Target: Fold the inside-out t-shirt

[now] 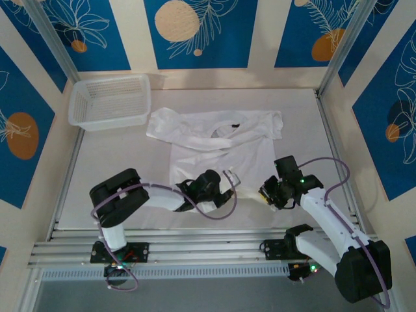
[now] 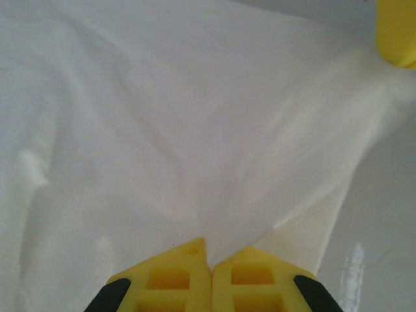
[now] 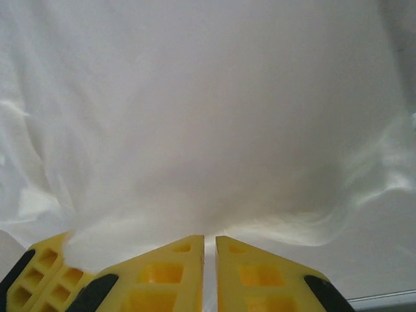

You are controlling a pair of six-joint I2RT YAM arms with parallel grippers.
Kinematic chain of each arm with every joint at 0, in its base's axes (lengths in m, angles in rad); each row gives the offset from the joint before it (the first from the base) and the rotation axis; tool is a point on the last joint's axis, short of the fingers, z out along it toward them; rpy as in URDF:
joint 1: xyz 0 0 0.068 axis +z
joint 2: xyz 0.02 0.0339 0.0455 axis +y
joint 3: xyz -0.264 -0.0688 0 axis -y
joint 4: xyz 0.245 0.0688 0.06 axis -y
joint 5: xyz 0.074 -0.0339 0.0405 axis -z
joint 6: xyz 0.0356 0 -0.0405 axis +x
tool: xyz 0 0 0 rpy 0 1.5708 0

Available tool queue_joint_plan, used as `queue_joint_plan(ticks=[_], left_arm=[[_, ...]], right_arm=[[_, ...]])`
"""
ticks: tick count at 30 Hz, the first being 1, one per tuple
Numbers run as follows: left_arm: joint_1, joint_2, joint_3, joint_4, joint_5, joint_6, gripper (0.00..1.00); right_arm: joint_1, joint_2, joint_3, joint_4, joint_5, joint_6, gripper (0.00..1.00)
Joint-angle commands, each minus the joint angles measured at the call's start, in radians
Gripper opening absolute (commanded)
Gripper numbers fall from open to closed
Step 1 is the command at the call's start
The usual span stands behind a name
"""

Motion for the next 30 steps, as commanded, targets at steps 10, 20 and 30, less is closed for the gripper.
queue_joint_plan(ticks=[10, 20, 30], left_arm=[[0.019, 0.004, 0.036, -0.019, 0.189, -0.06, 0.0], [0.077, 0.003, 0.04, 0.066, 0.278, -0.244, 0.0], [0.092, 0.009, 0.064, 0.086, 0.349, -0.316, 0.0]], right_arm=[[0.077, -0.05, 0.022, 0.108, -0.148, -0.238, 0.34], [0.387, -0.202, -0.28, 0.454, 0.018, 0.116, 0.41], [0.379, -0.171, -0.396, 0.781, 0.02, 0.3, 0.61]])
